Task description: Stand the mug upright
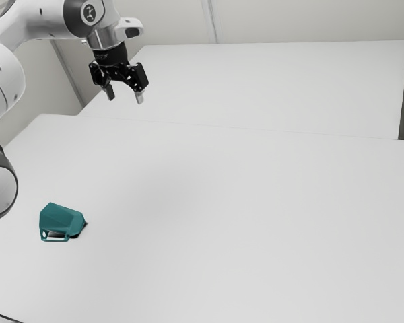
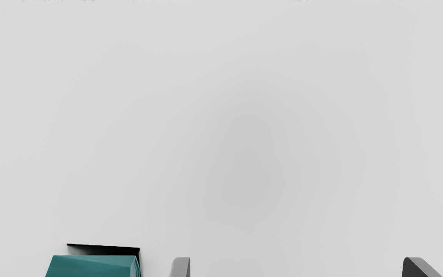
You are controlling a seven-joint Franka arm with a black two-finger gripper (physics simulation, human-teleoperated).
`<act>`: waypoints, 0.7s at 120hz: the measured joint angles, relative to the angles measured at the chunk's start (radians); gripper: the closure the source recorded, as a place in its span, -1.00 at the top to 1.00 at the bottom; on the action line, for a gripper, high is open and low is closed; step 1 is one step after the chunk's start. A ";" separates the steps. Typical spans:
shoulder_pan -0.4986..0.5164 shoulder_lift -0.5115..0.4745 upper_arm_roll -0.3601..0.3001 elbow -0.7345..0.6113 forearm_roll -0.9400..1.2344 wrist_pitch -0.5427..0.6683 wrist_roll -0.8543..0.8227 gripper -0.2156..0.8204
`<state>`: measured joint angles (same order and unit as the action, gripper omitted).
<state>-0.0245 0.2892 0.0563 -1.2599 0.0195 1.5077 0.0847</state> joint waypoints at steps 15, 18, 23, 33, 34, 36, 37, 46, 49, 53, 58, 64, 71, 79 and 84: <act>0.009 -0.002 0.000 0.000 -0.003 0.015 0.001 0.58; 0.009 -0.003 0.000 0.000 -0.002 0.017 0.002 0.58; 0.011 -0.004 0.002 0.000 0.001 0.020 0.003 0.58; 0.007 -0.004 0.014 -0.009 -0.005 0.023 0.002 0.58; 0.005 -0.004 0.014 -0.012 -0.005 0.024 0.002 0.58; 0.001 -0.007 0.016 -0.017 -0.003 0.025 0.002 0.58; -0.002 -0.010 0.018 -0.023 -0.001 0.025 0.002 0.58; -0.018 -0.080 0.047 -0.115 0.014 0.040 0.001 0.58; -0.017 -0.113 0.068 -0.159 0.015 0.049 0.002 0.58; -0.004 -0.159 0.093 -0.212 0.016 0.060 0.003 0.58; 0.016 -0.210 0.127 -0.266 0.007 0.069 0.008 0.58; 0.019 -0.262 0.204 -0.329 -0.029 0.077 0.024 0.58; 0.011 -0.302 0.316 -0.387 -0.095 0.083 0.053 0.58; 0.027 -0.325 0.427 -0.444 -0.184 0.086 0.097 0.58; 0.051 -0.343 0.481 -0.475 -0.231 0.086 0.126 0.58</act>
<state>0.0263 -0.0535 0.5376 -1.7350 -0.2116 1.5936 0.2110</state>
